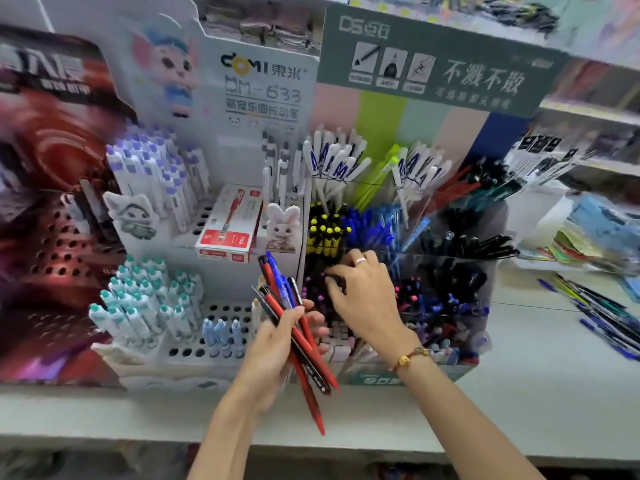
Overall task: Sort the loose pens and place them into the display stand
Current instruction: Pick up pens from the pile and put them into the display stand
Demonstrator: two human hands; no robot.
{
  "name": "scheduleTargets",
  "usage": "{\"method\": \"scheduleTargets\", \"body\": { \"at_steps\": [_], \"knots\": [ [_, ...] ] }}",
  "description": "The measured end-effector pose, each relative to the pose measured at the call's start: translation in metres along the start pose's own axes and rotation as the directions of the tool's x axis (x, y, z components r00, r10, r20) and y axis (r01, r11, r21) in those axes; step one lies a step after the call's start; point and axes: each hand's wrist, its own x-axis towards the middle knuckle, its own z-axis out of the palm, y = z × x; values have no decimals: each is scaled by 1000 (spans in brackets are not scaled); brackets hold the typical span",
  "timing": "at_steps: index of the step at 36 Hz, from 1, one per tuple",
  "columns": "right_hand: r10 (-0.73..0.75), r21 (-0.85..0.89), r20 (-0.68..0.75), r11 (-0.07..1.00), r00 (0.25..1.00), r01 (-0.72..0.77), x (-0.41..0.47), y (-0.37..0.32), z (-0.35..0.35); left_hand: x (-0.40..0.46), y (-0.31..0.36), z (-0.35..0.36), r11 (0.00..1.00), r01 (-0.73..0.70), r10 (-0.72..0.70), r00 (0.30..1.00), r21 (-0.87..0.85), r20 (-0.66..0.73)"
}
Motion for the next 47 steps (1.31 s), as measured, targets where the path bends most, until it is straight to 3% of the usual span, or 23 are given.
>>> {"method": "scheduleTargets", "body": {
  "at_steps": [3, 6, 8, 11, 14, 21, 29, 37, 42, 47],
  "knots": [
    [54, 291, 54, 954, 997, -67, -5, -6, -17, -2, -1, 0, 997, 55, -60, 994, 63, 92],
    [120, 563, 239, 791, 964, -238, -4, -11, -36, 2, -3, 3, 978, 76, -105, 984, 194, 144],
    [98, 668, 375, 661, 922, -342, -2, -10, -44, 6, -4, 9, 959, 76, -127, 977, 274, 174],
    [54, 743, 436, 541, 898, -393, -2, -2, -58, 8, -3, 22, 939, 57, -143, 961, 338, 236],
    [-4, 770, 486, 476, 874, -426, -4, 15, -73, 10, 1, 34, 940, 34, -146, 940, 339, 309],
    [26, 735, 517, 500, 856, -459, -8, 39, -81, 17, 5, 62, 931, 19, -162, 915, 364, 368],
    [188, 766, 420, 451, 888, -458, -17, 62, -80, 29, -10, 79, 913, 48, -187, 931, 405, 312],
    [402, 753, 409, 358, 819, -552, -35, 88, -88, 42, -27, 95, 866, 72, -277, 893, 495, 355],
    [486, 844, 408, 122, 773, -522, -46, 103, -100, 42, -35, 114, 877, 71, -285, 873, 475, 395],
    [624, 919, 290, 29, 726, -392, -50, 119, -118, 41, -38, 132, 856, 6, -255, 875, 517, 413]
  ]
}}
